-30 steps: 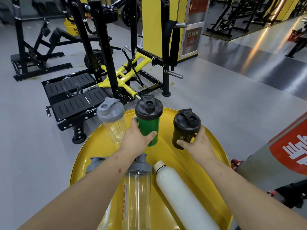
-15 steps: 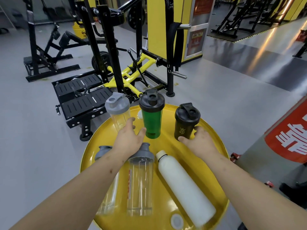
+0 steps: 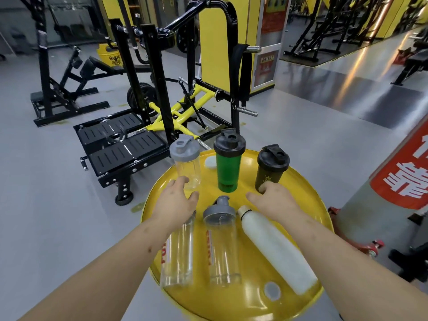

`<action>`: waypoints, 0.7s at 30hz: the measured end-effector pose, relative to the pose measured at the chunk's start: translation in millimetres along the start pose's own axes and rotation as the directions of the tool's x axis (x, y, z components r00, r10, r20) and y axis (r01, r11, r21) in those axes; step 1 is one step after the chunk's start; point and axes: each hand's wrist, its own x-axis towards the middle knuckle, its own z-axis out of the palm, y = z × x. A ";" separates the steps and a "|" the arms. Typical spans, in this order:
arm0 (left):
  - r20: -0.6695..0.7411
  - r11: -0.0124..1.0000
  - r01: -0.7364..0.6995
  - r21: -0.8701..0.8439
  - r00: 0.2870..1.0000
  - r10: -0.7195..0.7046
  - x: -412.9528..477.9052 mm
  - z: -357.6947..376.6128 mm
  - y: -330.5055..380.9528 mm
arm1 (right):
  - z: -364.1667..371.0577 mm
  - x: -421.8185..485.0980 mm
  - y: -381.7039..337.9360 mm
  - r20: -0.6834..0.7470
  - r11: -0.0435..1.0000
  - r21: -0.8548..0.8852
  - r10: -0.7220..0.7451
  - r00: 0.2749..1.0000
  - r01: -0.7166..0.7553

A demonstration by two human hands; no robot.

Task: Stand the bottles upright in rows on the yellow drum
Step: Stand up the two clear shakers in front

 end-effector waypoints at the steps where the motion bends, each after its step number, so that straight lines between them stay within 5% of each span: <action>1: 0.003 1.000 0.005 0.026 1.000 -0.005 -3.1 -3.4 -6.4 | 5.4 -7.4 -6.5 0.015 1.000 -0.014 -0.004 1.000 0.004; 16: 0.157 0.983 0.096 0.158 0.980 -0.121 -37.3 -27.4 -52.9 | 44.7 -66.0 -49.2 -0.035 0.990 -0.144 -0.011 0.999 0.006; 21: 0.203 0.964 0.195 0.180 0.952 -0.230 -38.6 -28.1 -53.9 | 53.7 -76.0 -59.3 0.058 0.981 -0.192 0.039 0.998 -0.028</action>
